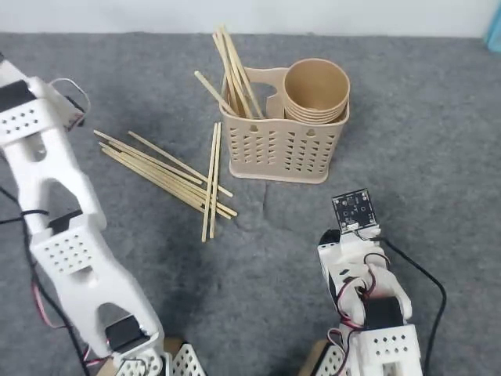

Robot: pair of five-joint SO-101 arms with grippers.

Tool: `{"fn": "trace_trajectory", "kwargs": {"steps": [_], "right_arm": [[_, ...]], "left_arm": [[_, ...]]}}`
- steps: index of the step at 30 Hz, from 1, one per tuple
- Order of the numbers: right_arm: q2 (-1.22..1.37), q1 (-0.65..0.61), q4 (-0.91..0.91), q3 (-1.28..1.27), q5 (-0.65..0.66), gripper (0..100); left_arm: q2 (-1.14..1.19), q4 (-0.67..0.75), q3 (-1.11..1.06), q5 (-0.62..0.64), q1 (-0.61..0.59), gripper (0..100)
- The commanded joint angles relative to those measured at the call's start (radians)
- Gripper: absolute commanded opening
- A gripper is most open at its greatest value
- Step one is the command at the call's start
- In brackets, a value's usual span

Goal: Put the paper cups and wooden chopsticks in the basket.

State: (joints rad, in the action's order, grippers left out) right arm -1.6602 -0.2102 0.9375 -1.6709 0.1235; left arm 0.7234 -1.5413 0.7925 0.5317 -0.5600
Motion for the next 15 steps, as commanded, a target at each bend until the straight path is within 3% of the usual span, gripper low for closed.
{"fn": "trace_trajectory", "kwargs": {"steps": [1,7,15], "right_arm": [[-0.010,0.007,0.002,-0.020,-0.002,0.9],[-0.010,0.007,0.005,-0.020,-0.002,0.9],[-0.010,0.007,0.005,-0.020,-0.002,0.9]], "left_arm": [[0.021,0.049,-0.002,0.032,0.029,33],[0.135,0.207,-0.002,0.074,0.051,34],[0.276,0.305,0.071,0.146,0.066,34]]}}
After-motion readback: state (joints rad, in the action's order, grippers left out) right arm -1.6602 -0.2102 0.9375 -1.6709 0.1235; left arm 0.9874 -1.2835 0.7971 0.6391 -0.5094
